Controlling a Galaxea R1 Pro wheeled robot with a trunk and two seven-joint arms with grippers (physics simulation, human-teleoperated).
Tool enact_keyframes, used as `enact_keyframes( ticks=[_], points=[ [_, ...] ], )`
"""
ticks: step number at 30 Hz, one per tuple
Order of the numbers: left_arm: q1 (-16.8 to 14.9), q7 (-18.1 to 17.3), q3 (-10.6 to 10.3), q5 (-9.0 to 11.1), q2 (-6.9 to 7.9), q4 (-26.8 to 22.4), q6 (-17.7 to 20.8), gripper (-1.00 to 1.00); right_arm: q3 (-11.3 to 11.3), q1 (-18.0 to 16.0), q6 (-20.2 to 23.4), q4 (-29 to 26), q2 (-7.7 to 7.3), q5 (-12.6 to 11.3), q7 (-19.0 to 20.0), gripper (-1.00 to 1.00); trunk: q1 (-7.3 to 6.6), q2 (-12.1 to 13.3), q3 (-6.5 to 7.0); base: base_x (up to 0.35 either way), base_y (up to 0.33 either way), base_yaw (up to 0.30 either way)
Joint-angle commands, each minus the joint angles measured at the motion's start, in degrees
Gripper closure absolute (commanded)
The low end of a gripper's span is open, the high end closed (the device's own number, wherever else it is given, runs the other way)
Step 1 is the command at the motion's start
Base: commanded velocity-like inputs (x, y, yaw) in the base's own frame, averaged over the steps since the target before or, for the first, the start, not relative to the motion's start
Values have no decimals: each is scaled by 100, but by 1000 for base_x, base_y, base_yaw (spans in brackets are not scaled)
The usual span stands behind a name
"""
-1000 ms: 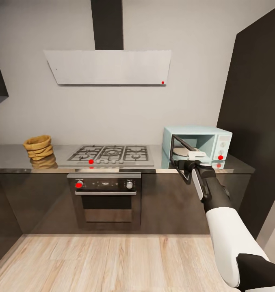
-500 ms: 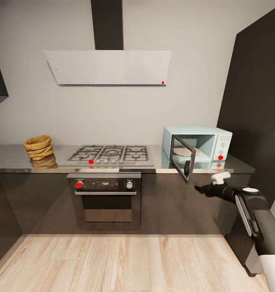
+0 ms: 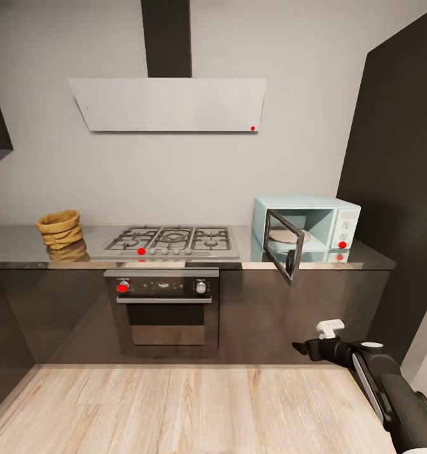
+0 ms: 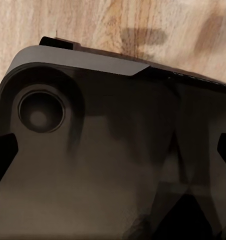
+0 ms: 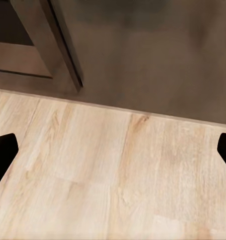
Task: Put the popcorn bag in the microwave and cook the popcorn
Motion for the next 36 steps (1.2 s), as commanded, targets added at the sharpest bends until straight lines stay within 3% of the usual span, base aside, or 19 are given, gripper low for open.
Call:
enact_keyframes(
  ticks=[1, 7, 9, 11, 15, 24, 29, 34, 36],
  points=[
    [1, -21, 23, 31, 0, -7, 8, -100, -4, -4, 13, 0, 2, 58, 54, -100, 0, -3, -6, 0, 0, 0],
    [1, -21, 23, 31, -2, -7, 8, -100, 10, -4, -20, 0, 39, 70, -32, -100, 0, -3, -6, 0, 0, 0],
    [1, -19, 23, 31, -3, -7, 8, -100, 11, -4, -11, 4, 147, 56, -200, -100, 0, -3, -6, 0, 0, 0],
    [1, -18, 23, 31, -3, -8, 8, -100, 12, -4, -28, 169, 337, 51, -482, -100, 0, -3, -6, 0, 0, 95],
    [1, 15, 23, 31, -3, -13, 1, -100, 9, -4, -91, 695, 518, 60, -1237, -100, 0, -3, -6, 0, 0, 232],
    [1, 56, 29, 31, 6, -15, 0, -100, 20, -4, -603, 1597, 643, 84, -1491, -100, 0, -3, -6, 0, 0, 271],
    [1, 58, 30, 37, 4, -8, 0, -100, 29, -4, -943, 1954, 858, 76, -1789, -100, 0, -3, -6, 0, 0, 272],
    [1, 58, 32, 40, 6, -7, -2, -100, 29, -4, -1012, 2289, 880, 88, -1841, -100, 0, -3, -6, 0, 0, 272],
    [1, 58, 32, 40, 6, -7, -15, -100, 29, -4, -1297, 2628, 888, 95, -1916, -100, 0, -3, -6, 0, 0, 272]
  ],
)
